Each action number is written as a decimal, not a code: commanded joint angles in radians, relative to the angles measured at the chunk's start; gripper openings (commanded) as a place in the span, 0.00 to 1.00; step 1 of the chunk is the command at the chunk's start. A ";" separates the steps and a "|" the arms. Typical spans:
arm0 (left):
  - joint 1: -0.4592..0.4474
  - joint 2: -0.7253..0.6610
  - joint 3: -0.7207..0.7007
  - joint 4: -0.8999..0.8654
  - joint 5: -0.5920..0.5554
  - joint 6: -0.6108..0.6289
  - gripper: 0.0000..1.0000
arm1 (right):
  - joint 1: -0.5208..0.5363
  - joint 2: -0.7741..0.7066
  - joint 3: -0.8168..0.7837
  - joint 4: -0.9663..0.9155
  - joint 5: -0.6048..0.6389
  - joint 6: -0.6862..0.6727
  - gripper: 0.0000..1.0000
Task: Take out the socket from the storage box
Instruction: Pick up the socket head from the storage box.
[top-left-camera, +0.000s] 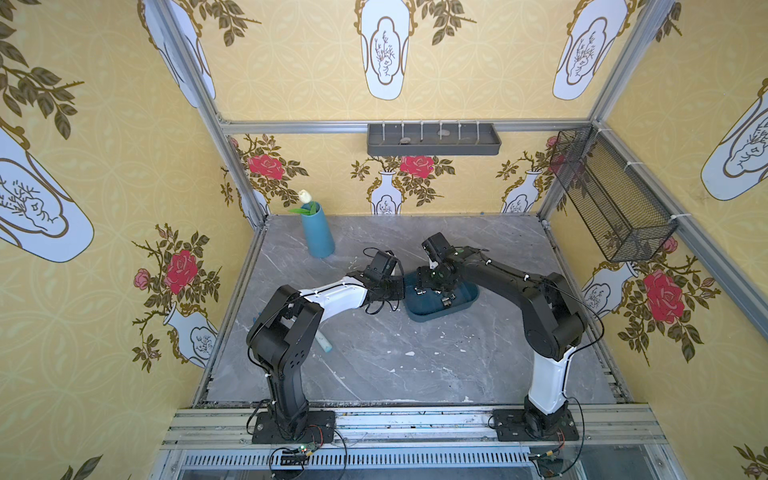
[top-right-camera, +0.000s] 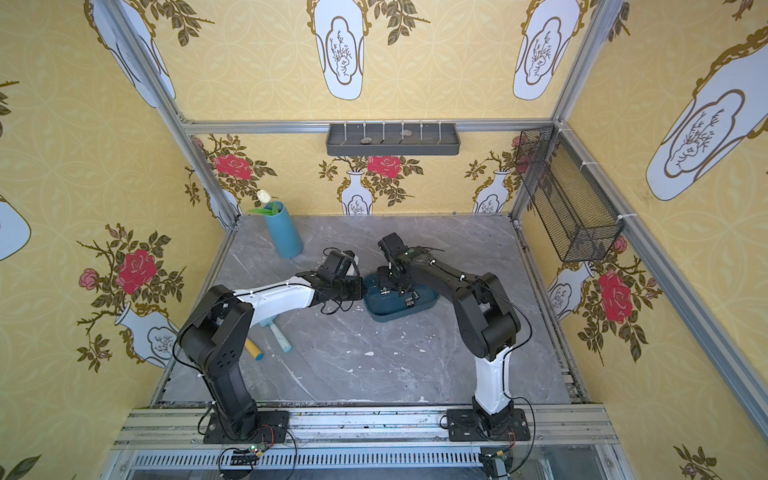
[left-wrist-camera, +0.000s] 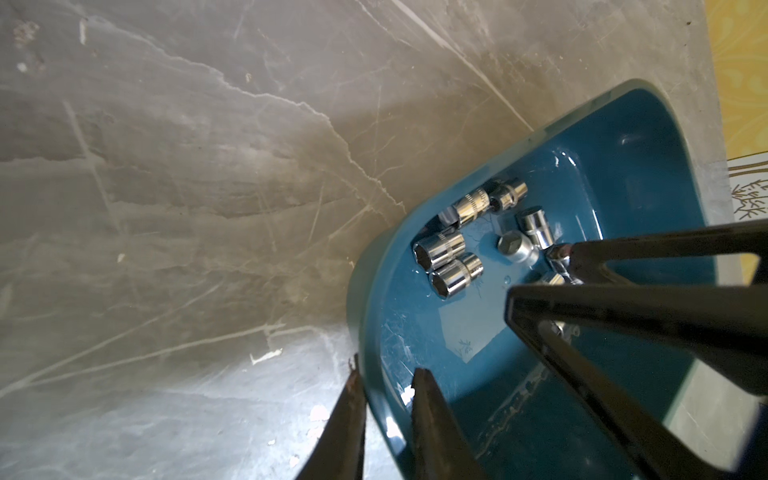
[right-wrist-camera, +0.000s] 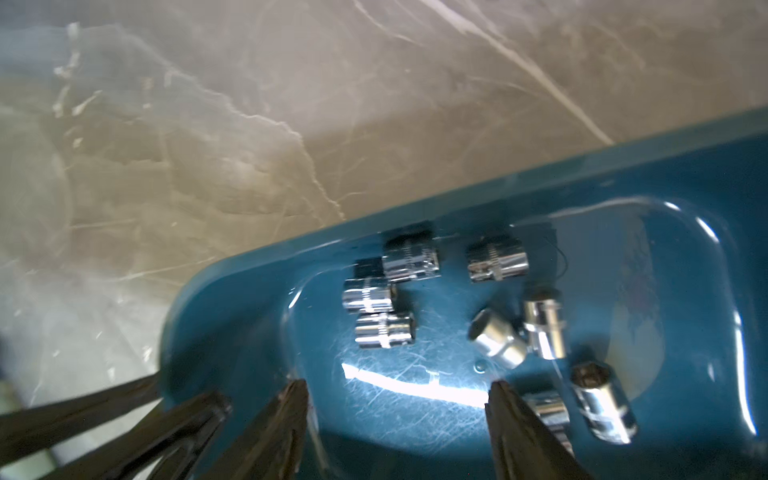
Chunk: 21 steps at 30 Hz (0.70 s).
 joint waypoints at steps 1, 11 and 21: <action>0.002 0.001 -0.012 -0.039 -0.003 0.021 0.24 | 0.025 0.023 0.014 -0.018 0.039 0.059 0.72; 0.002 -0.026 -0.042 -0.008 0.001 0.019 0.24 | 0.054 0.092 0.049 -0.006 0.073 0.084 0.65; 0.002 -0.032 -0.060 0.013 0.020 0.017 0.24 | 0.054 0.143 0.076 0.014 0.063 0.026 0.60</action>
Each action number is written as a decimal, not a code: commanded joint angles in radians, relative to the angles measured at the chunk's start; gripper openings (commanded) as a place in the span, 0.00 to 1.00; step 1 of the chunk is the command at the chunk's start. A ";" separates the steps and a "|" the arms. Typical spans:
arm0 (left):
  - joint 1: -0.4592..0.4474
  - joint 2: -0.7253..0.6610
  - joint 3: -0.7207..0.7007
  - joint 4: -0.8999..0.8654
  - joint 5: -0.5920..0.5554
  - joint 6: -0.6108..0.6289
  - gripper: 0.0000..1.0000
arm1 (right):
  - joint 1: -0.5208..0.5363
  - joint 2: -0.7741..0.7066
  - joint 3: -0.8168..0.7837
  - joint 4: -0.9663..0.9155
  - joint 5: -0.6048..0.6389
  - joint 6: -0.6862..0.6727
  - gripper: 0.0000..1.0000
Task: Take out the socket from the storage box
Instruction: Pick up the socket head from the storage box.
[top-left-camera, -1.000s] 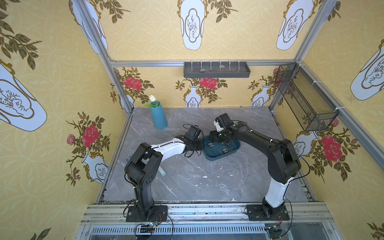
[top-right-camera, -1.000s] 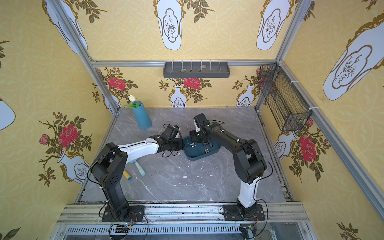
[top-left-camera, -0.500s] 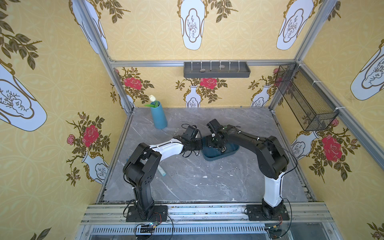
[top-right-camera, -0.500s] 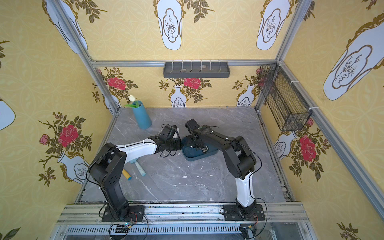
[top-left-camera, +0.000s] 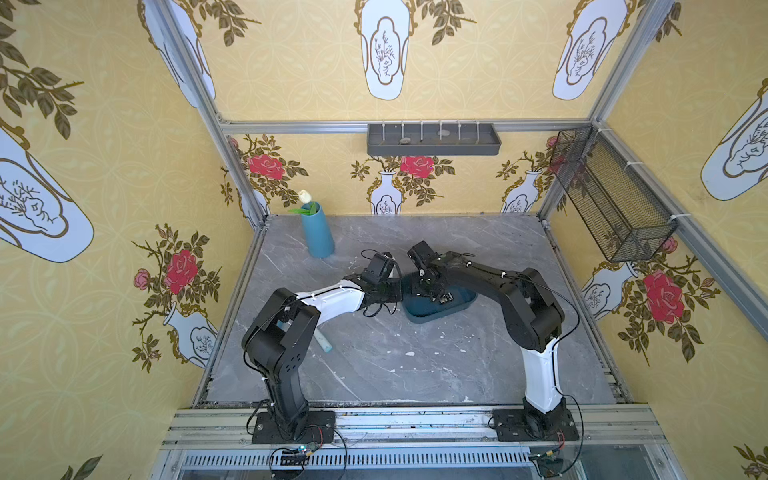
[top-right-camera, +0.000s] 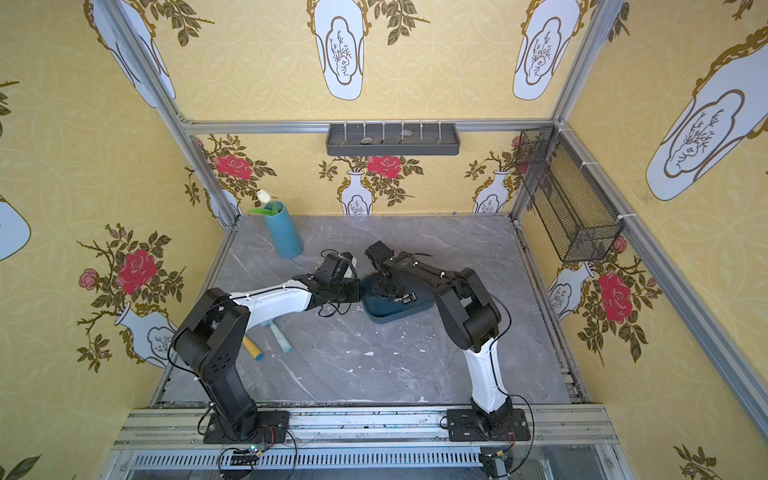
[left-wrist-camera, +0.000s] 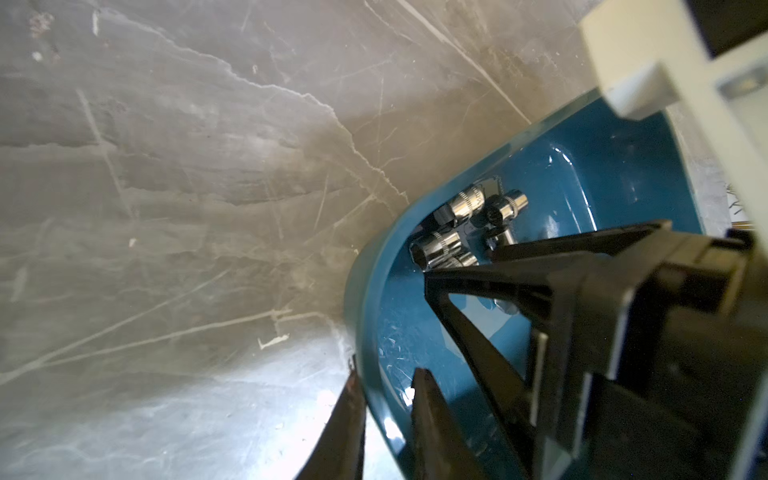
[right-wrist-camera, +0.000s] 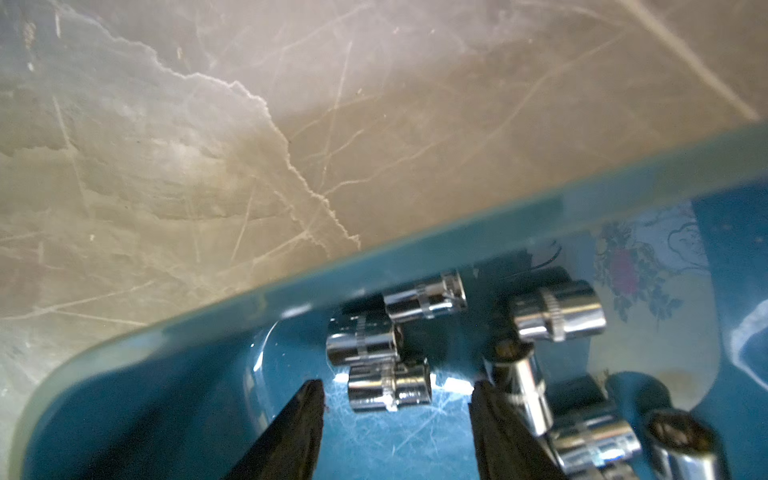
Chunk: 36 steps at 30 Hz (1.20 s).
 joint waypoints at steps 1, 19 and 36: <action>0.002 0.002 -0.011 -0.020 0.012 0.015 0.24 | 0.002 0.014 0.011 0.011 0.011 -0.026 0.59; 0.002 -0.008 -0.018 -0.005 0.021 0.011 0.24 | 0.011 0.066 0.058 -0.018 0.025 -0.030 0.39; 0.005 -0.014 -0.029 -0.012 0.009 0.011 0.24 | -0.018 -0.111 0.031 -0.072 0.034 -0.045 0.31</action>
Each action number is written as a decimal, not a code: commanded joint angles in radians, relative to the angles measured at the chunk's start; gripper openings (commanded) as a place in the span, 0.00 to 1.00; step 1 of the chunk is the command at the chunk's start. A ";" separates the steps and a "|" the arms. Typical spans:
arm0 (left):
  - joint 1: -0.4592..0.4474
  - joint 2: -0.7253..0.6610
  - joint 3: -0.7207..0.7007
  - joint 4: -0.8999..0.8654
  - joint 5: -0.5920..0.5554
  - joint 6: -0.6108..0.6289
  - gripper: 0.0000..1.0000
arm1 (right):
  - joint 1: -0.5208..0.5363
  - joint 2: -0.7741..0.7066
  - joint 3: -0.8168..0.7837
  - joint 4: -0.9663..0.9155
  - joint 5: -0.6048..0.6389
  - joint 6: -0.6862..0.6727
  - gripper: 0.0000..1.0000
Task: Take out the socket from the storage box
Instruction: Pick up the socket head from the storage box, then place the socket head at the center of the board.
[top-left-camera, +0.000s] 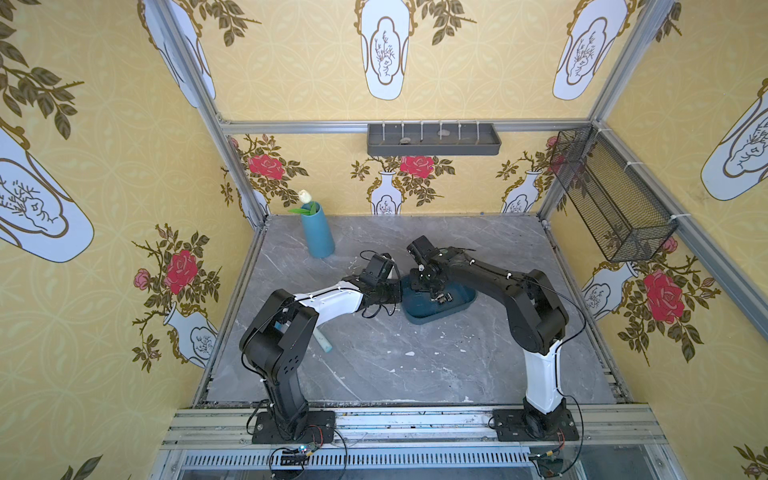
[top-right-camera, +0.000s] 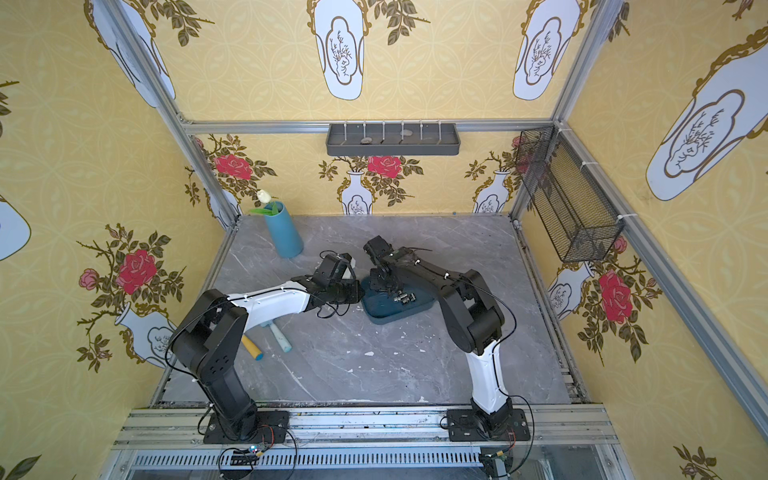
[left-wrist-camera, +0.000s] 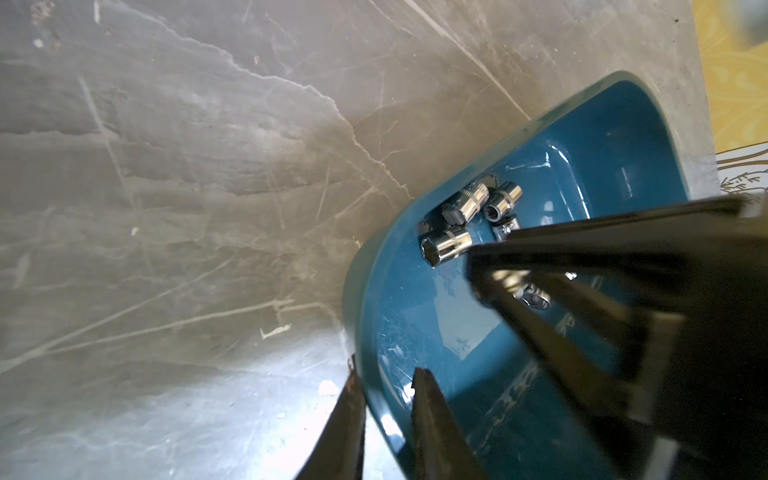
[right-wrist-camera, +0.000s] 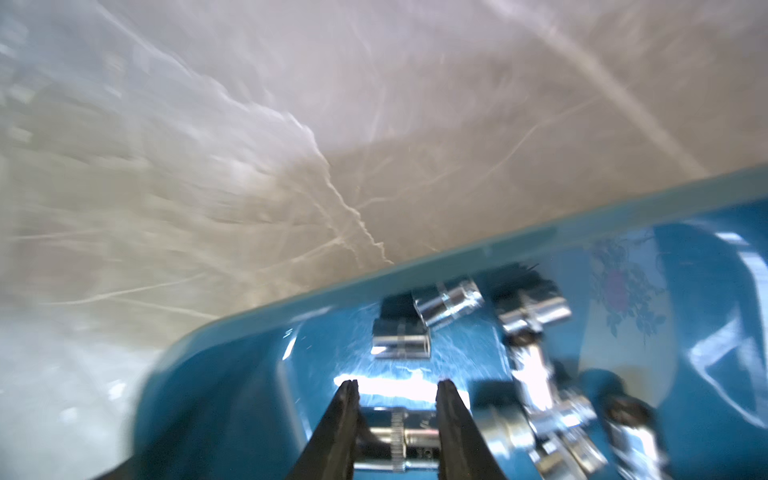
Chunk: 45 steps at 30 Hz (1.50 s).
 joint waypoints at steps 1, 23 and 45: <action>0.001 0.002 -0.009 -0.017 -0.003 0.013 0.24 | -0.020 -0.057 -0.007 -0.035 0.015 -0.012 0.32; 0.102 -0.060 -0.037 -0.064 0.005 0.142 0.26 | -0.527 -0.267 -0.337 0.053 -0.060 -0.170 0.33; 0.120 -0.186 -0.005 -0.147 -0.051 0.210 0.63 | -0.554 -0.100 -0.344 0.101 -0.079 -0.200 0.36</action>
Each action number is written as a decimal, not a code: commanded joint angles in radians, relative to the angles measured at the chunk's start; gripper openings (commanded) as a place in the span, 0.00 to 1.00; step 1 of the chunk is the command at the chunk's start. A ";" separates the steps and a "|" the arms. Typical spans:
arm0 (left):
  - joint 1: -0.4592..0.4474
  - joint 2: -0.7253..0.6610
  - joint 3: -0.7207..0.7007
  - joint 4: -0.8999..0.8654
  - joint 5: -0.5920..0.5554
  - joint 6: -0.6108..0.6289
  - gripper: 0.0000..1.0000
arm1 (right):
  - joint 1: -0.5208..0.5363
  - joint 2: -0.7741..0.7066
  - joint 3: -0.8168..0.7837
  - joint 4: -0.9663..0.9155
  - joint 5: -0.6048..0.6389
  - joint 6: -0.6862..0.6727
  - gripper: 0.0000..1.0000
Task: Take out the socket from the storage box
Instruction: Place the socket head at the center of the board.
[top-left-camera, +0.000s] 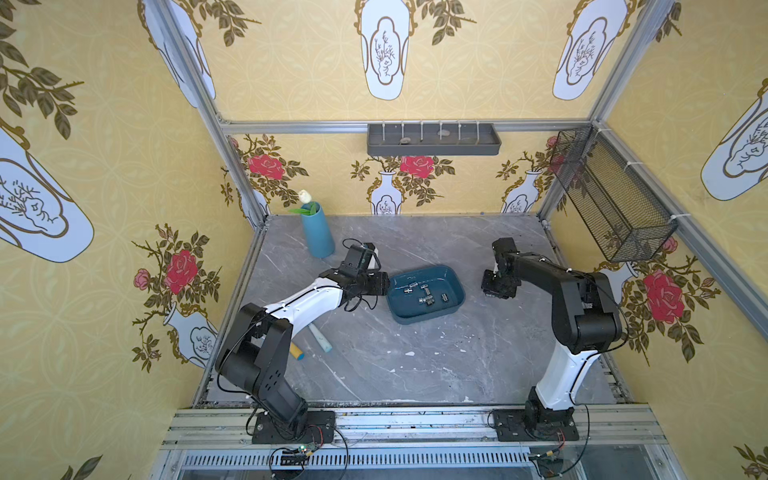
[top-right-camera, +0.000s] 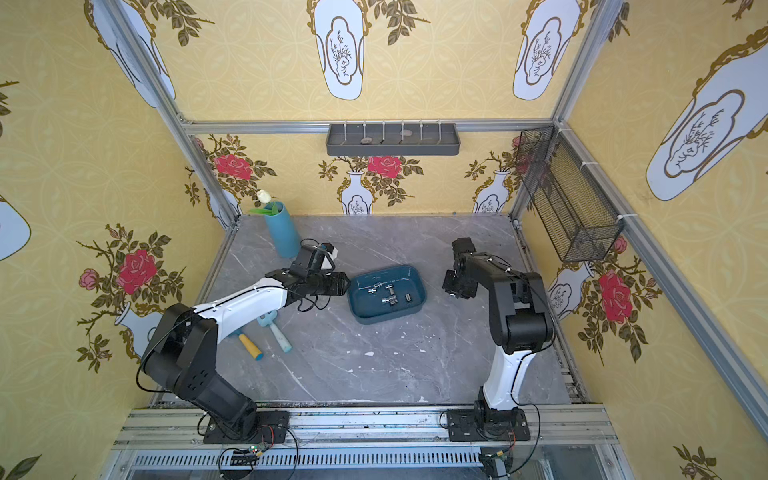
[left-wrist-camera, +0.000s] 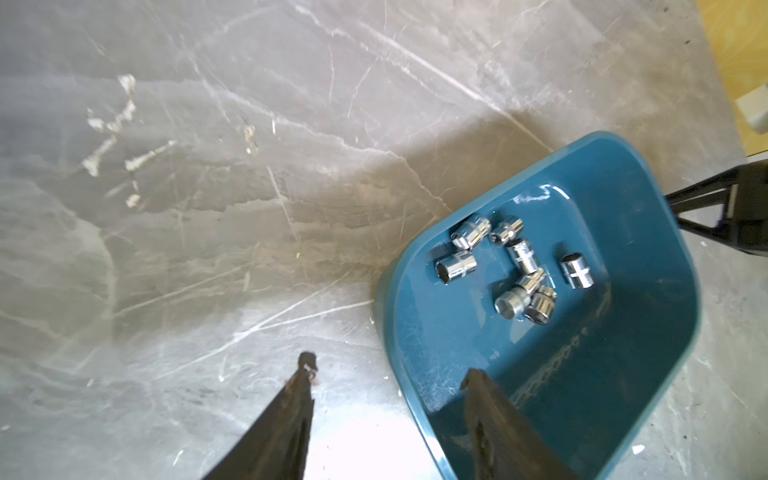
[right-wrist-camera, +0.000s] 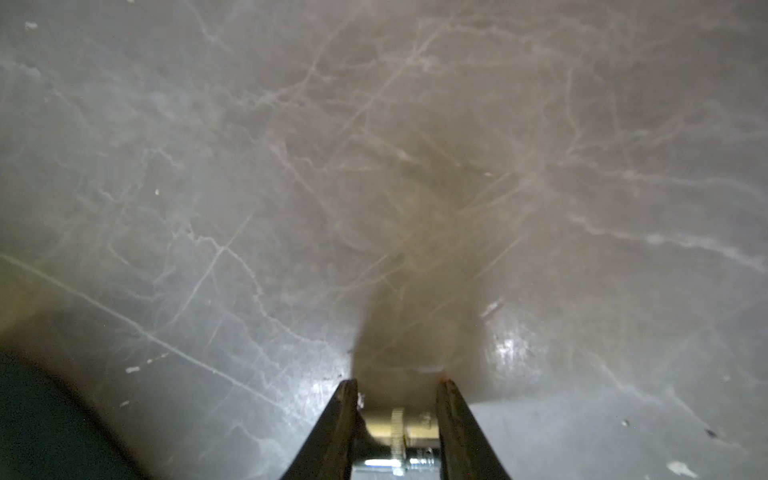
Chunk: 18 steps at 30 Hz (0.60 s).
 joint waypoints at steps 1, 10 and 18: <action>0.000 -0.028 0.005 -0.026 -0.021 0.016 0.64 | -0.002 0.013 0.002 0.012 -0.006 -0.009 0.37; -0.037 -0.066 0.021 -0.041 -0.015 -0.062 0.67 | -0.004 -0.007 -0.002 0.007 0.007 -0.006 0.50; -0.127 -0.046 0.104 -0.098 -0.045 -0.084 0.68 | -0.017 -0.102 0.010 -0.047 0.025 -0.006 0.63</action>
